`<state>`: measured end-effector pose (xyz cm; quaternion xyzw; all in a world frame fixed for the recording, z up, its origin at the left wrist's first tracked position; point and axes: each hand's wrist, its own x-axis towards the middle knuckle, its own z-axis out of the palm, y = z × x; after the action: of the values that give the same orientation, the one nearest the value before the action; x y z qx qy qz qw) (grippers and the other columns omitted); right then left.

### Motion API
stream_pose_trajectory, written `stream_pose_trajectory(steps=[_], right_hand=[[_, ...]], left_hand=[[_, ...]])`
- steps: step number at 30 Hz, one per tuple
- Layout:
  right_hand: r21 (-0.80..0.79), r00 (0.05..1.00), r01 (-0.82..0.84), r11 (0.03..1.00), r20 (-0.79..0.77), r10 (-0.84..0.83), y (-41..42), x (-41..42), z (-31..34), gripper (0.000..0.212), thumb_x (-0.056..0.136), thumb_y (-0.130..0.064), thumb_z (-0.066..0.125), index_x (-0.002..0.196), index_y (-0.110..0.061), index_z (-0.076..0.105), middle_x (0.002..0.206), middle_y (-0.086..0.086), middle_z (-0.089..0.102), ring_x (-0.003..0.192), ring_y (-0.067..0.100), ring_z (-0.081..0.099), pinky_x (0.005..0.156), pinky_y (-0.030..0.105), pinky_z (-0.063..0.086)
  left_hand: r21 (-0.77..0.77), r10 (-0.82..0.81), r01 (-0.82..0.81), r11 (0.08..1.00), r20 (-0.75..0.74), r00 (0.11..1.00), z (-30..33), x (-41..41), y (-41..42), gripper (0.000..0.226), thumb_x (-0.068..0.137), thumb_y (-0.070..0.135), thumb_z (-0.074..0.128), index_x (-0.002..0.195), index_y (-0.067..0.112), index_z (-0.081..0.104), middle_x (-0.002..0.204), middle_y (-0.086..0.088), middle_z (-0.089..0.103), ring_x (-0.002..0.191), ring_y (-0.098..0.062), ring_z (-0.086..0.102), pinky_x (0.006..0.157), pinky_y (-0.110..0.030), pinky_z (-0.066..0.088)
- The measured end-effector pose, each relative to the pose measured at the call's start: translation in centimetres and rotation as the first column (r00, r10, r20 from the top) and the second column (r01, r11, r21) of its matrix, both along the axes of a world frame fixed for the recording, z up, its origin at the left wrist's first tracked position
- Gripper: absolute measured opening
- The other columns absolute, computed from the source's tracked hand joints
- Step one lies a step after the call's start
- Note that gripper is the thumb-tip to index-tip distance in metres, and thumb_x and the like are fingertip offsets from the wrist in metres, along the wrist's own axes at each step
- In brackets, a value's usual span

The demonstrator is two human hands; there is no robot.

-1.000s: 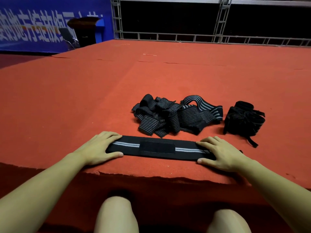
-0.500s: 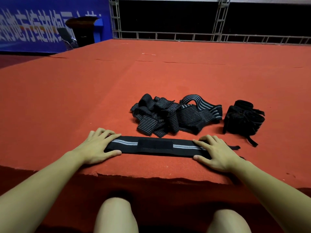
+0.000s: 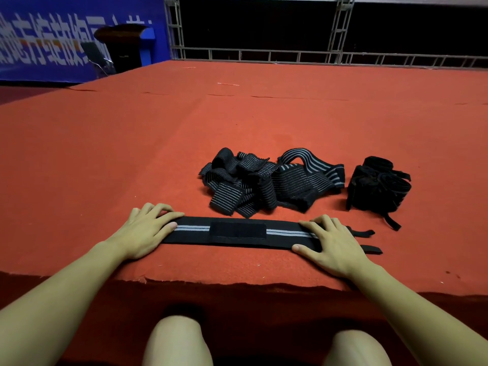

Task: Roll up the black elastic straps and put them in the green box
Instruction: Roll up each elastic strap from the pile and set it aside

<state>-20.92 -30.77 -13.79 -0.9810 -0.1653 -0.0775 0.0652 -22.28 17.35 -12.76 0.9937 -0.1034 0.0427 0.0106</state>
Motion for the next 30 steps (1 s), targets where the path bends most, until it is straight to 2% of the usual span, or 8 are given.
stream_pose_trajectory(steps=[4,9,17,23,25,27,29,30], right_hand=[[0.008,0.999,-0.018,1.000,-0.043,0.018,-0.2,0.2,0.0,0.088,0.084,-0.092,0.008,0.151,-0.044,0.039,0.143,-0.014,0.044,0.135,0.013,0.040,0.119,0.037,0.030],[-0.031,0.984,-0.006,1.000,-0.179,0.000,-0.2,1.0,0.2,0.083,0.087,-0.078,-0.002,0.160,-0.044,0.017,0.170,-0.016,0.010,0.157,0.003,0.002,0.129,0.035,-0.002],[-0.057,0.980,0.002,0.998,-0.199,-0.014,-0.4,1.3,0.3,0.092,0.084,-0.080,-0.002,0.163,-0.036,0.011,0.170,-0.017,0.003,0.155,0.000,-0.002,0.129,0.034,-0.002],[0.053,0.986,0.002,0.999,-0.165,0.007,-0.5,1.2,0.1,0.075,0.094,-0.076,0.025,0.153,-0.031,0.038,0.167,-0.011,0.028,0.155,0.009,0.020,0.129,0.036,0.010],[0.138,0.989,0.022,0.990,-0.150,-0.001,-0.2,1.2,0.8,0.064,0.094,-0.068,0.048,0.143,-0.025,0.048,0.152,-0.004,0.050,0.143,0.019,0.044,0.122,0.039,0.028],[0.165,0.991,0.032,0.986,-0.136,-0.010,0.1,1.4,2.1,0.057,0.088,-0.064,0.063,0.130,-0.026,0.053,0.128,-0.003,0.064,0.122,0.022,0.058,0.104,0.040,0.040],[0.099,0.988,0.014,0.995,-0.157,0.002,0.5,1.8,3.6,0.059,0.084,-0.065,0.069,0.126,-0.030,0.046,0.119,-0.008,0.065,0.116,0.018,0.059,0.098,0.038,0.035],[0.066,0.982,0.005,0.998,-0.191,0.008,0.6,2.0,4.4,0.063,0.082,-0.064,0.071,0.126,-0.030,0.042,0.117,-0.008,0.064,0.114,0.017,0.059,0.097,0.039,0.033]], left_hand=[[-0.050,0.066,-0.067,0.996,-0.031,0.997,-0.4,0.2,0.2,0.086,0.085,0.081,-0.012,0.152,0.051,0.032,0.147,0.024,0.035,0.131,-0.009,0.027,0.102,-0.035,0.021],[-0.173,0.053,-0.074,0.982,-0.123,0.991,-1.0,0.3,0.6,0.101,0.074,0.093,-0.013,0.157,0.046,0.019,0.167,0.022,0.015,0.153,0.005,0.008,0.124,-0.026,0.000],[-0.136,0.206,-0.239,0.961,-0.222,0.953,-1.1,0.0,0.6,0.105,0.081,0.091,0.005,0.164,0.027,-0.001,0.168,0.014,-0.010,0.154,0.000,-0.008,0.128,-0.036,-0.005],[-0.083,0.381,-0.418,0.905,-0.281,0.881,-0.6,-0.4,0.0,0.107,0.081,0.092,0.005,0.163,0.025,-0.006,0.169,0.004,-0.020,0.156,-0.011,-0.013,0.126,-0.044,-0.009],[-0.110,0.375,-0.407,0.907,-0.231,0.898,-0.8,-0.8,0.1,0.099,0.087,0.087,0.009,0.164,0.024,0.007,0.172,0.001,-0.009,0.158,-0.012,-0.007,0.127,-0.042,-0.006],[-0.154,0.298,-0.305,0.940,-0.065,0.952,-0.6,-1.1,0.1,0.076,0.098,0.073,0.025,0.153,0.022,0.041,0.169,-0.003,0.024,0.157,-0.016,0.017,0.128,-0.040,0.004],[-0.145,0.195,-0.178,0.973,0.118,0.974,0.1,-1.0,0.1,0.043,0.102,0.056,0.043,0.120,0.022,0.061,0.133,-0.002,0.061,0.133,-0.022,0.051,0.123,-0.038,0.024],[-0.139,0.183,-0.163,0.977,0.140,0.973,0.7,-1.0,0.0,0.032,0.102,0.052,0.046,0.107,0.023,0.059,0.111,0.002,0.064,0.117,-0.023,0.058,0.113,-0.038,0.036]])
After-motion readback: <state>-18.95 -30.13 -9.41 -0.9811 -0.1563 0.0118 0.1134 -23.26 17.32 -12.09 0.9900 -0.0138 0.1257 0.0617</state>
